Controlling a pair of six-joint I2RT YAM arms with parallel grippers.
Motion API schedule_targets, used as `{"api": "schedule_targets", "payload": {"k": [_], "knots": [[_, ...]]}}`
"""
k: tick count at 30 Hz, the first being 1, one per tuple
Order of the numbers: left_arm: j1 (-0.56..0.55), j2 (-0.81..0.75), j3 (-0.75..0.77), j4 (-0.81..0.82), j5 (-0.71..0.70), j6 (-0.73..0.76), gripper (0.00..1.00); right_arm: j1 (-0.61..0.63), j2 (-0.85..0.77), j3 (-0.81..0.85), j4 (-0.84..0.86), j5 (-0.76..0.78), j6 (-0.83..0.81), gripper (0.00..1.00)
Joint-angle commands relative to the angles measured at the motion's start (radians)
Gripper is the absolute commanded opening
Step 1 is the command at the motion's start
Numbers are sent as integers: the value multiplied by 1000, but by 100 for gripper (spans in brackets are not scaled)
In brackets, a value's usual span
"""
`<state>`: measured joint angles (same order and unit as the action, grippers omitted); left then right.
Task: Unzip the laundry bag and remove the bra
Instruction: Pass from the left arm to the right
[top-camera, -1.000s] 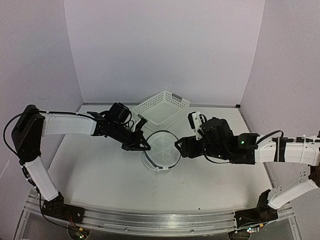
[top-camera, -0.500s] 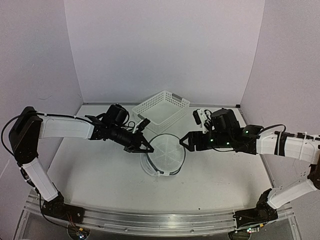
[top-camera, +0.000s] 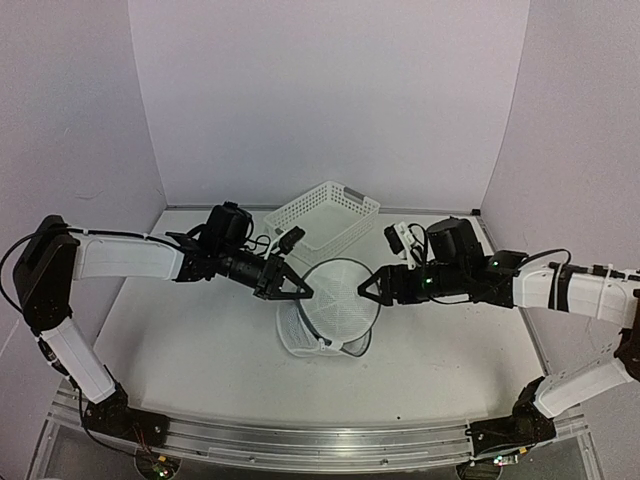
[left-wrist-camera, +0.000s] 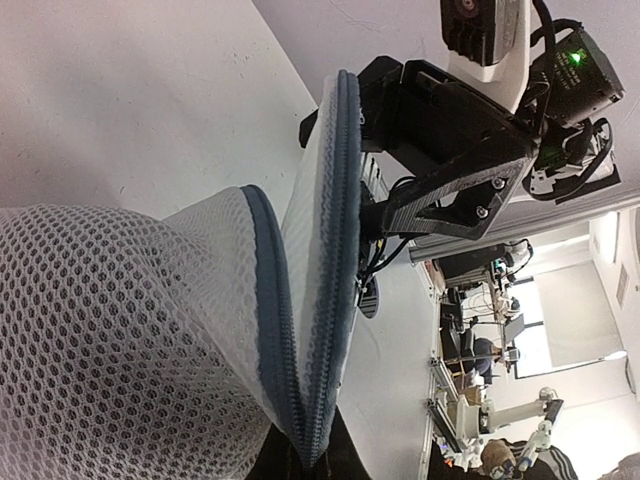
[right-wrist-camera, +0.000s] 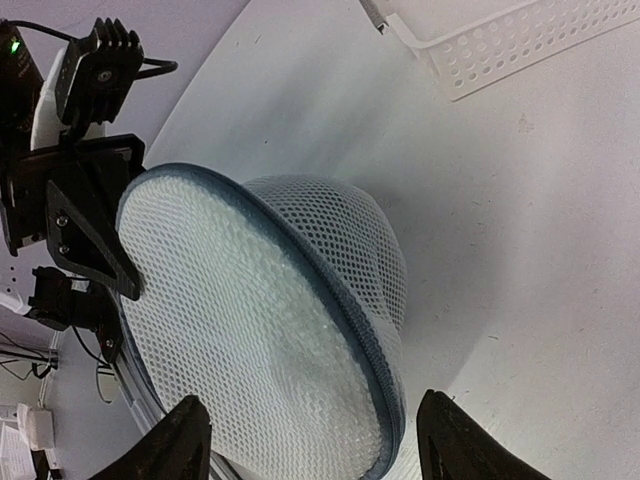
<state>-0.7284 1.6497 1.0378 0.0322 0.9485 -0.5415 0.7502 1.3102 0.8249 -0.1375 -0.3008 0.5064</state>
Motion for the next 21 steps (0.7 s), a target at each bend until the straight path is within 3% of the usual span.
{"api": "schedule_targets", "payload": {"k": [1, 7, 18, 21], "knots": [[-5, -53, 5, 99, 64, -6, 0, -10, -23, -16, 70, -60, 13, 71], [-5, -37, 7, 107, 75, -9, 0, -18, -36, -55, 160, -135, 44, 60], [-5, -15, 2, 120, 52, -6, 0, -20, -75, -79, 220, -169, 64, 0], [-5, 4, 17, 121, 44, -7, 0, -20, -92, -81, 222, -169, 60, 0]]}}
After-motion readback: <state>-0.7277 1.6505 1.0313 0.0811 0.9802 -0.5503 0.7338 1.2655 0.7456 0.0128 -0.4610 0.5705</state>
